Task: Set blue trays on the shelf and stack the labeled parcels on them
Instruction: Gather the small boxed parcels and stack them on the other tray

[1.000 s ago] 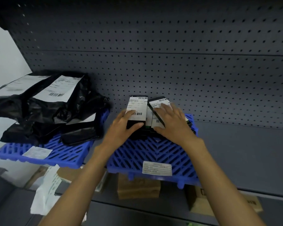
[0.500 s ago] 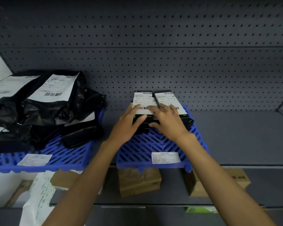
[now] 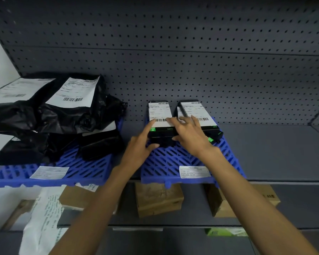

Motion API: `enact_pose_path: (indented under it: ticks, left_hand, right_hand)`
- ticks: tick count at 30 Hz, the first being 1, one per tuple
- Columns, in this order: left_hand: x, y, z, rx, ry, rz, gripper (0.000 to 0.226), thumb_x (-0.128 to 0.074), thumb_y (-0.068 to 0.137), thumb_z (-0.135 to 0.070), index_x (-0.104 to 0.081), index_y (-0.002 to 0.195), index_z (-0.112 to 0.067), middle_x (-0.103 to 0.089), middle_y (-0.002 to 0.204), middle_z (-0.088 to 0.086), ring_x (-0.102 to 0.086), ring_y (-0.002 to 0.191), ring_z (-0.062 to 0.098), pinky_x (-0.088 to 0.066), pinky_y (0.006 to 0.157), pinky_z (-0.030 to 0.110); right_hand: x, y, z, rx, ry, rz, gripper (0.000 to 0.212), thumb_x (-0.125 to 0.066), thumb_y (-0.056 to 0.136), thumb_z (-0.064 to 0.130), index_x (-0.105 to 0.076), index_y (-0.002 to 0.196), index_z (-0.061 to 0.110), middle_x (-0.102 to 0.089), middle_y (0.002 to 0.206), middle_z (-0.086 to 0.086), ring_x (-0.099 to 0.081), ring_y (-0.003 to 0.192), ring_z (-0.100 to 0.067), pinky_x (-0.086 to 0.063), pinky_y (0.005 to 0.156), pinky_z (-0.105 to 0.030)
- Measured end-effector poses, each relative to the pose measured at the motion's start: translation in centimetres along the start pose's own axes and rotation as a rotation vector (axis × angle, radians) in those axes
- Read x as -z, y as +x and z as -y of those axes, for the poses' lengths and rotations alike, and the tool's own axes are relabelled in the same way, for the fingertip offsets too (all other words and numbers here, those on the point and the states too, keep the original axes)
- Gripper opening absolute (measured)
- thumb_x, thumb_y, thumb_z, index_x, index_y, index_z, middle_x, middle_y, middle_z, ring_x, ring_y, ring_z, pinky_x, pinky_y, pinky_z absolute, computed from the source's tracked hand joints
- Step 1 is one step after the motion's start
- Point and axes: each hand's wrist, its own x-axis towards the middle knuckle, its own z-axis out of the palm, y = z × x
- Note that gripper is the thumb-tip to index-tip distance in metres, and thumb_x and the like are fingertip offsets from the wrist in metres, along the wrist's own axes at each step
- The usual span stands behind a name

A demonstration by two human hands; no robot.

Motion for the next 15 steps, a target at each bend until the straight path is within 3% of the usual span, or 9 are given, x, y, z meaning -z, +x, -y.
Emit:
enact_pose_path:
  ticks: [5,9,15]
  left_hand:
    - [-0.5,-0.2,-0.5,-0.047,0.099,-0.050,0.091,-0.075,0.084,-0.018,-0.019,0.154,-0.035,-0.058,0.136,0.007,-0.060,0.119,0.021,-0.053,0.097,0.041]
    - [-0.8,0.2,-1.0,-0.065,0.257,-0.111,0.087,-0.076,0.082,-0.018,-0.024,0.151,-0.033,-0.066,0.117,0.011,-0.065,0.097,0.024,-0.056,0.080,0.045]
    - [-0.1,0.6,-1.0,-0.057,0.277,-0.041,0.082,-0.067,0.084,-0.039,-0.020,0.151,-0.039,-0.070,0.098,0.010,-0.064,0.076,0.024,-0.056,0.072,0.046]
  right_hand:
    - [0.2,0.2,-0.1,-0.032,0.023,0.046,0.068,-0.066,0.091,0.017,-0.028,0.147,0.022,-0.054,0.138,-0.015,-0.026,0.144,-0.030,-0.009,0.121,-0.047]
    - [0.8,0.7,-0.2,-0.050,0.079,0.091,0.063,-0.068,0.089,0.033,-0.036,0.141,0.019,-0.055,0.133,-0.016,-0.030,0.141,-0.032,-0.009,0.121,-0.046]
    - [0.9,1.2,-0.3,-0.098,0.082,0.055,0.054,-0.066,0.091,0.027,-0.042,0.138,0.017,-0.065,0.118,-0.014,-0.047,0.127,-0.030,-0.017,0.119,-0.040]
